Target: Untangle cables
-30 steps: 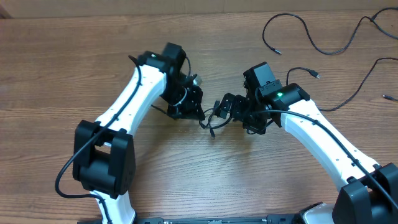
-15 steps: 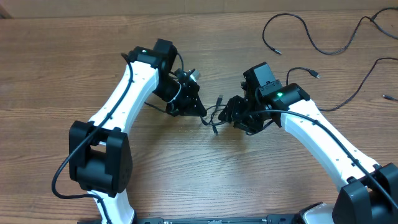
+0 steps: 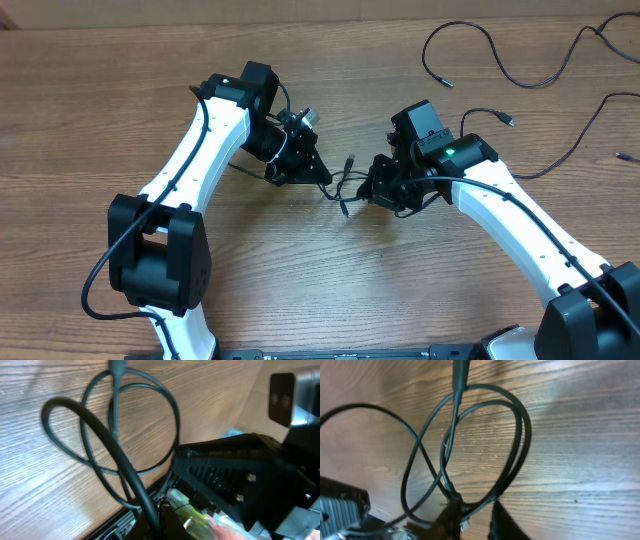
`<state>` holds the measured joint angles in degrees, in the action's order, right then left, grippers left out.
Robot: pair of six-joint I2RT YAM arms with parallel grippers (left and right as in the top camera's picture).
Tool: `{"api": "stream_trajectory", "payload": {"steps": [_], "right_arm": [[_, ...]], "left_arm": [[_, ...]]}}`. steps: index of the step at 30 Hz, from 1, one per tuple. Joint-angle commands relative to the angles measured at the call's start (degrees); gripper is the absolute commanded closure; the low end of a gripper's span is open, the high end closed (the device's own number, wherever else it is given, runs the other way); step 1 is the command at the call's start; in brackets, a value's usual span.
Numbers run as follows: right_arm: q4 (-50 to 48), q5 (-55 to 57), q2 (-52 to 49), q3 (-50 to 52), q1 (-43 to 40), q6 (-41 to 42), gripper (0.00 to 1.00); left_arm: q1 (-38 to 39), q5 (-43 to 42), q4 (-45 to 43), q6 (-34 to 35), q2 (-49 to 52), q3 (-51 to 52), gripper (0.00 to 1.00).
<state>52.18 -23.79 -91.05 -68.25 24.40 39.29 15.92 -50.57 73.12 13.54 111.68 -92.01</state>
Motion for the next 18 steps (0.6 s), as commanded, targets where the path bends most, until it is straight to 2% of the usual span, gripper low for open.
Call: {"api": "stream_trajectory", "payload": {"steps": [1,5,8,12,18], "right_arm": [[-0.15,-0.09,0.04,-0.33,-0.09,-0.11,0.82],[-0.17,0.22,0.04,-0.33,-0.15,-0.35,0.77],[-0.07,2.08,0.04,-0.33,-0.15,-0.33,0.8],[-0.02,2.51,0.04,-0.33,-0.15,-0.28,0.8],[-0.04,-3.91,0.04,-0.33,-0.13,-0.33,0.8]], "left_arm": [[-0.07,-3.58,0.09,0.44,-1.11,-1.33,0.96],[-0.46,-2.29,0.11,0.39,-1.11,-1.31,0.96],[-0.72,0.83,0.15,0.44,-1.11,-1.31,0.96],[-0.94,6.47,0.81,4.31,-1.11,-1.31,0.96],[-0.94,6.08,-0.28,8.48,-1.11,-1.31,0.96]]}}
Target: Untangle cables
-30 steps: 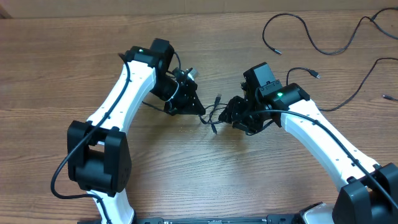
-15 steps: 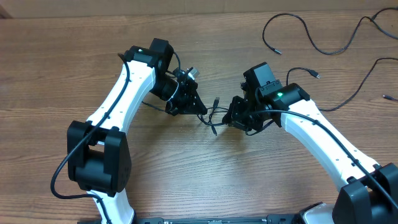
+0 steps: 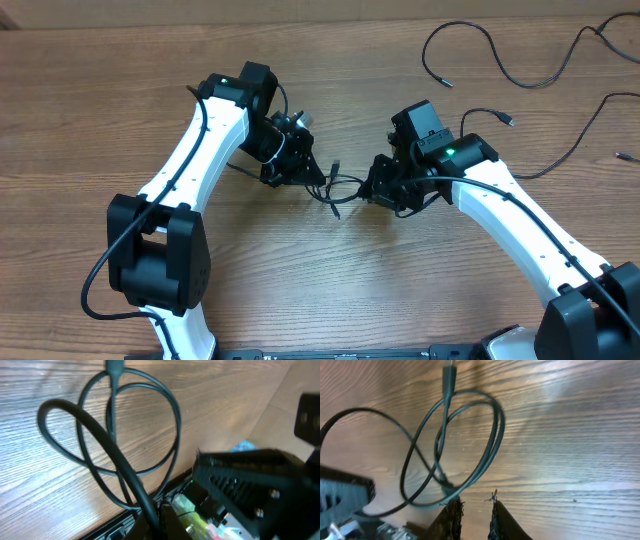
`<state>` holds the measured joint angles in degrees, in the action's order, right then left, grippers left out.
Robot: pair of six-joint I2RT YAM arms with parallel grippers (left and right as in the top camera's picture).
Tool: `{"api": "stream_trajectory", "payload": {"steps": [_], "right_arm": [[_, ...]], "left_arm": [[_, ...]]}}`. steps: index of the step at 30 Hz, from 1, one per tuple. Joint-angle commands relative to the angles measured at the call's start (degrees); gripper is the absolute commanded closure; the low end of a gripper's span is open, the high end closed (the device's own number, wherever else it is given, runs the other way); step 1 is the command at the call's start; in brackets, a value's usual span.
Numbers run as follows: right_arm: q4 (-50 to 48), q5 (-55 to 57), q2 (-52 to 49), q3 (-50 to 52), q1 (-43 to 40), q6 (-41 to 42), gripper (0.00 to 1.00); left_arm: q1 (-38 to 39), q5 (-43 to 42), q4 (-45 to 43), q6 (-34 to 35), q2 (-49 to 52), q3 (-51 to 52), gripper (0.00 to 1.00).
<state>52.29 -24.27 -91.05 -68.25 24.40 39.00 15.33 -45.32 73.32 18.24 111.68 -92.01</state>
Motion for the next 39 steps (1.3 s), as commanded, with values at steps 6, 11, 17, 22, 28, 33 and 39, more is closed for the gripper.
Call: {"api": "stream_trajectory", "payload": {"steps": [6,11,17,22,28,33,39], "right_arm": [[-0.17,-3.85,0.04,-0.33,-0.13,-0.04,0.8],[-0.5,-3.87,0.04,-0.33,-0.13,-0.04,0.8],[-0.72,-3.85,0.04,-0.33,-0.02,-0.04,0.77],[-0.81,-4.02,0.04,-0.33,-0.02,-0.02,0.76],[0.04,-8.92,0.04,-0.33,0.0,-0.28,0.76],[1.11,-8.9,0.04,-0.33,0.04,-0.28,0.76],[0.66,-8.66,0.04,-0.33,0.04,-0.5,0.73]], "left_arm": [[-0.33,-3.23,-0.5,6.19,-1.11,-1.31,0.96],[-0.33,-7.96,-0.5,6.12,-1.09,-1.31,0.96],[-0.31,-11.87,-0.48,5.73,-1.09,-1.31,0.96],[-0.31,-12.41,-0.55,5.75,-1.11,-1.31,0.96],[-0.37,-11.89,-2.03,5.57,-1.11,-1.31,0.96],[-0.37,-11.89,-2.03,5.6,-1.09,-1.31,0.96],[-0.37,-11.96,-1.92,5.57,-1.09,-1.31,0.96]]}}
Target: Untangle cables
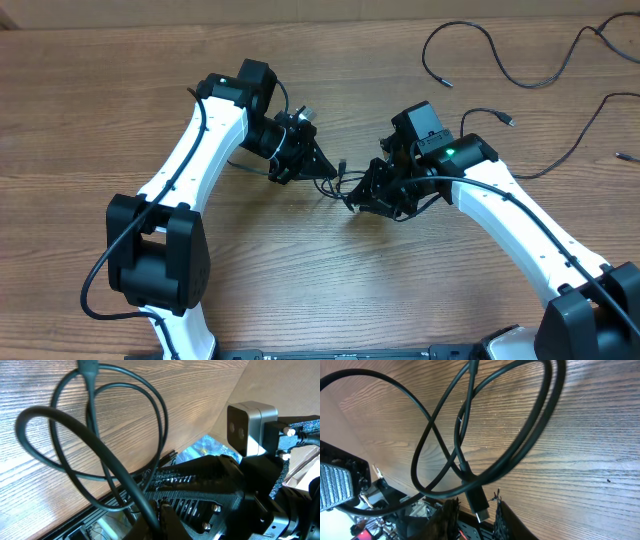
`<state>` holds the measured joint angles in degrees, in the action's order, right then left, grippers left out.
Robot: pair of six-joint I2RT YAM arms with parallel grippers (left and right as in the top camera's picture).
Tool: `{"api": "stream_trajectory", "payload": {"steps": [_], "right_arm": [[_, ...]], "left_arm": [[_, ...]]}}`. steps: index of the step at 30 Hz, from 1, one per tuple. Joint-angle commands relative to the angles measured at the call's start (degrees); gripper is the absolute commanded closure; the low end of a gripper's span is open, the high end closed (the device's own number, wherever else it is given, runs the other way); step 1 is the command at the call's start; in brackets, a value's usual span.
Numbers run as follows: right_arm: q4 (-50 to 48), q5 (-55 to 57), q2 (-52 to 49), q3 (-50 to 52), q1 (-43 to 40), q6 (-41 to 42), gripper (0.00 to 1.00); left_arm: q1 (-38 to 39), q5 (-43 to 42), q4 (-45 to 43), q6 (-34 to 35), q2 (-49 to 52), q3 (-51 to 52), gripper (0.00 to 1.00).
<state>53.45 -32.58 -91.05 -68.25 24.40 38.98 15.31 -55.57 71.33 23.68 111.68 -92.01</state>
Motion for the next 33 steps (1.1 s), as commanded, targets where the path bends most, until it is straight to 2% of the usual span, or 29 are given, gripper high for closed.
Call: {"api": "stream_trajectory", "payload": {"steps": [1,8,17,22,28,30,33], "right_arm": [[-0.72,0.39,0.04,-0.33,0.04,-0.46,0.72],[-1.95,6.91,0.04,-0.33,0.02,-0.42,0.67],[-2.16,13.84,0.04,-0.33,0.02,0.22,0.7],[-1.99,19.02,0.04,-0.33,0.02,0.22,0.75],[-0.98,25.57,0.04,-0.33,0.02,0.39,0.77],[0.28,29.44,0.04,-0.33,0.02,2.84,0.77],[2.45,33.99,0.04,-0.33,0.02,5.9,0.77]], "left_arm": [[-0.35,-1.75,0.31,0.13,-1.09,-1.31,0.96],[1.03,-4.39,1.49,-2.03,-1.09,-1.31,0.96],[1.7,-6.54,2.4,-2.78,-1.09,-1.31,0.96],[1.7,-10.36,2.4,-5.09,-1.09,-1.31,0.96],[1.7,-10.34,3.04,-6.95,-1.09,-1.31,0.96],[1.7,-10.19,3.02,-8.74,-1.09,-1.31,0.96],[1.64,-5.68,3.02,-9.99,-1.11,-1.31,0.96]]}}
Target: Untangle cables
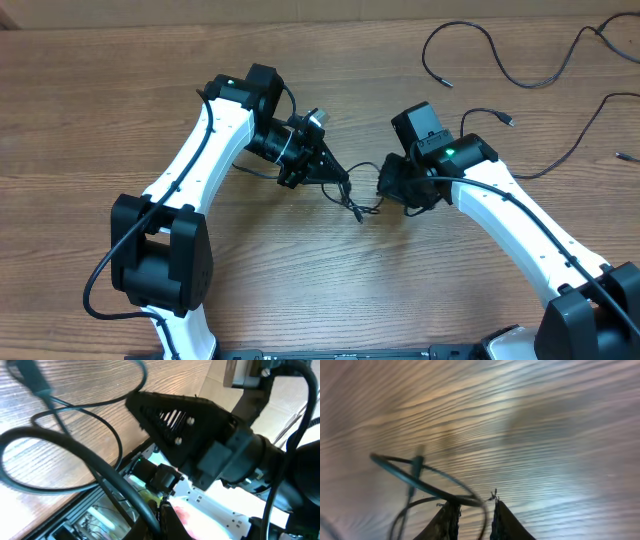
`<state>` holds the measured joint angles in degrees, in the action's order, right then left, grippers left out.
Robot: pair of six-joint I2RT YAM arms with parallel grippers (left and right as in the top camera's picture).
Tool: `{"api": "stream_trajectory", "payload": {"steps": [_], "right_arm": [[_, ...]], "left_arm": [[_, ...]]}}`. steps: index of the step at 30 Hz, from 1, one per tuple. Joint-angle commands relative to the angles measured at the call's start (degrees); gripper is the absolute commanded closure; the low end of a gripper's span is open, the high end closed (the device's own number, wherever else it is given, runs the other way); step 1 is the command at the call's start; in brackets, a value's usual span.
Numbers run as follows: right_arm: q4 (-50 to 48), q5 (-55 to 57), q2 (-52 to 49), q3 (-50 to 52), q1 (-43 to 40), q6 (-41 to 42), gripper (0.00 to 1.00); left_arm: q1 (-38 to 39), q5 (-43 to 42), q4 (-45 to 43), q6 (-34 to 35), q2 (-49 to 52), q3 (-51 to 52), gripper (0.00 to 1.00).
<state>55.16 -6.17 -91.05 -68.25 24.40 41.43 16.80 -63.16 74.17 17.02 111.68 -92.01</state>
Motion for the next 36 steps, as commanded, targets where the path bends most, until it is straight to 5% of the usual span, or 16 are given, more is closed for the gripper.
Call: {"api": "stream_trajectory", "payload": {"steps": [1,8,18,26,36], "right_arm": [[1.16,8.24,0.04,-0.33,0.02,3.82,0.76],[1.79,8.26,0.04,-0.33,0.02,3.85,0.76],[2.14,8.02,0.04,-0.33,0.02,6.6,0.71],[-0.04,0.35,0.04,-0.33,0.02,6.03,0.63],[-7.5,-17.09,0.04,-0.33,0.42,-11.8,0.53]], "left_arm": [[0.13,5.14,0.2,-3.3,-1.11,-1.31,0.96],[0.11,29.05,2.54,-0.61,-1.09,-1.25,0.96],[0.11,51.95,4.37,10.36,-1.09,-0.98,0.96],[0.72,50.77,3.93,9.03,-1.09,-0.98,0.95],[3.08,49.64,1.57,10.95,-1.09,-0.94,0.95]]}}
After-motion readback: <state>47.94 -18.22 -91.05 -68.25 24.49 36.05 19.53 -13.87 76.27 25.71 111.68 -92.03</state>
